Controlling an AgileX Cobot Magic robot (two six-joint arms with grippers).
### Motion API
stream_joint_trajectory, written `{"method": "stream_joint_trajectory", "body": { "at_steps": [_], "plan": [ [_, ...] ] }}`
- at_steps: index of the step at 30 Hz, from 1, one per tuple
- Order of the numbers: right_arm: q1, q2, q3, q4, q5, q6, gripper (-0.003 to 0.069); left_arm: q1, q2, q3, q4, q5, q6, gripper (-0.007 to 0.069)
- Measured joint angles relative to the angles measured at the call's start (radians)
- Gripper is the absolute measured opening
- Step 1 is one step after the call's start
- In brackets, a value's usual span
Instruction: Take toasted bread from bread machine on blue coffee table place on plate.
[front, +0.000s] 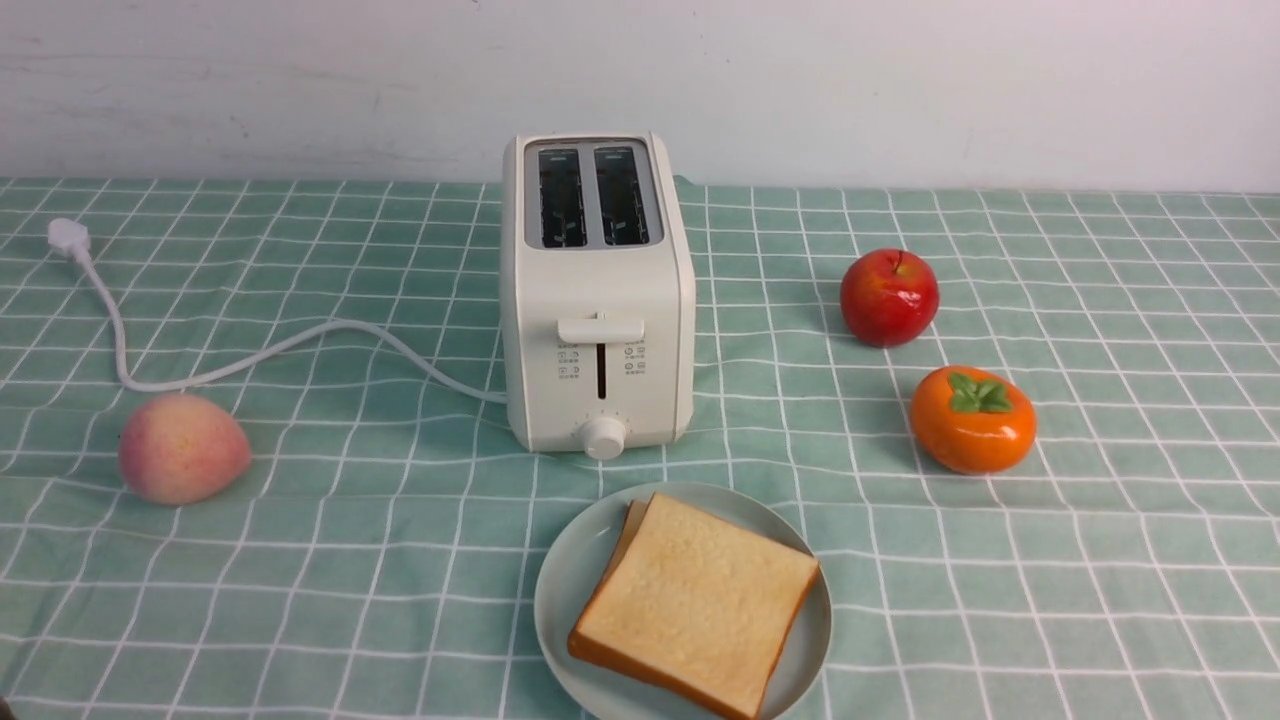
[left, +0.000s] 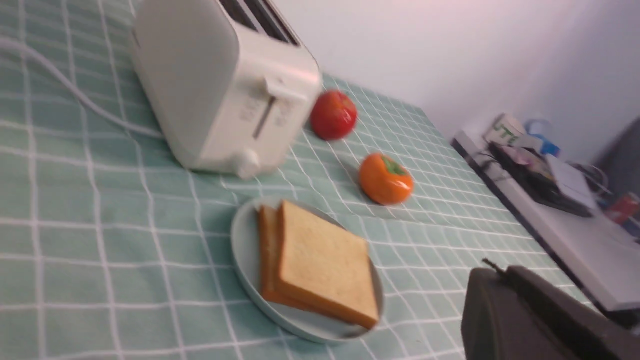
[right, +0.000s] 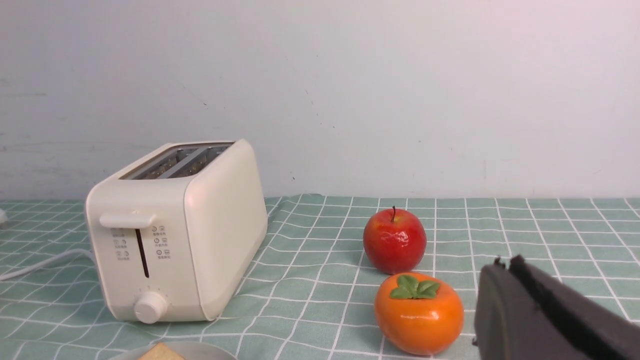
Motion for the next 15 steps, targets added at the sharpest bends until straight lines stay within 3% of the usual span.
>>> {"method": "stream_joint_trajectory", "body": {
  "at_steps": [12,15],
  "plan": [
    [0.000,0.000,0.000,0.000,-0.001,0.000,-0.0008,0.004,0.000,0.012,0.147,-0.025,0.028,-0.0014],
    [0.000,0.000,0.000,0.000,-0.001,0.000,-0.0007,0.045,-0.001,0.050,0.211,-0.065,0.040,-0.0014]
  ]
}}
